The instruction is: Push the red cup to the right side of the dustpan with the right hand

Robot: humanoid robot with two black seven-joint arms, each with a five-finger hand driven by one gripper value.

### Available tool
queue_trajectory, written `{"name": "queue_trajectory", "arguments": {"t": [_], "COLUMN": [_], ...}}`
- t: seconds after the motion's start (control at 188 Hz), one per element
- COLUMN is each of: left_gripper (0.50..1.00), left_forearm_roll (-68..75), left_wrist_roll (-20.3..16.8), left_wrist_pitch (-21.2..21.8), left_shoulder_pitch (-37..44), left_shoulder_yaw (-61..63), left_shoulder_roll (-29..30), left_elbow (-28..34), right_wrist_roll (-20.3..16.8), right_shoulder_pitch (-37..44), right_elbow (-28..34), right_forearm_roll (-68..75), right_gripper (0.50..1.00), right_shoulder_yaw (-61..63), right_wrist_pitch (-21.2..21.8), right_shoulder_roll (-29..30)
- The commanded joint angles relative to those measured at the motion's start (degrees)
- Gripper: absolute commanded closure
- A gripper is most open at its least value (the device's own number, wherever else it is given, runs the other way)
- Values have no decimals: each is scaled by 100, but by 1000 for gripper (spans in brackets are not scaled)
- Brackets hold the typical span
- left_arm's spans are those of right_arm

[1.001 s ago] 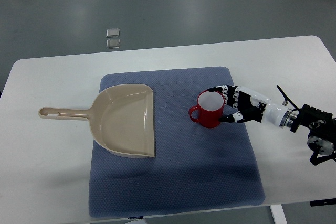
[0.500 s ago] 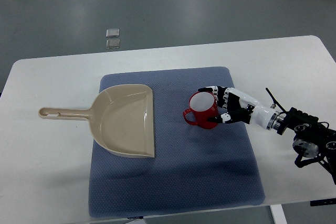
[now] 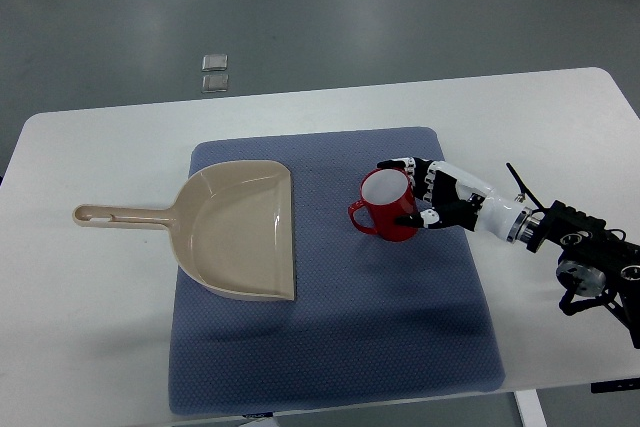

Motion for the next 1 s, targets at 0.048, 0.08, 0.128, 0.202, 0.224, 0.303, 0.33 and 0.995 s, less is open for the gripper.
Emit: {"name": "queue_trajectory", "arguments": {"t": [0.048,0.08,0.128,0.202,0.224,0.303,0.33,0.995], "left_gripper": [500,500,500,500,500,500,500,500], "left_forearm_roll": [0,0,0,0,0,0,0,0], "left_wrist_roll": [0,0,0,0,0,0,0,0], "left_wrist_pitch": [0,0,0,0,0,0,0,0], "left_shoulder_pitch": [-4,-4,-4,-4,-4,-4,-4,5], "left_shoulder_yaw": [1,1,1,1,1,1,1,-7], "left_shoulder_roll": [0,0,0,0,0,0,0,0], "left_elbow": [0,0,0,0,0,0,0,0], "right_wrist_roll": [7,7,7,7,7,7,7,7], "right_shoulder_pitch": [17,26,70,96,96,140,149,17], "right_elbow": [2,2,2,2,2,2,2,-15], "right_forearm_roll": [16,24,24,51,68,77,77,77], "right_gripper": [566,566,566,566,566,566,566,566], "right_shoulder_yaw": [7,7,7,16,16,16,16,16], "right_wrist_pitch": [2,-7,-7,-7,-7,-16,-16,-68], "right_shoulder_roll": [-4,-4,4,-4,-4,-4,-4,75]}}
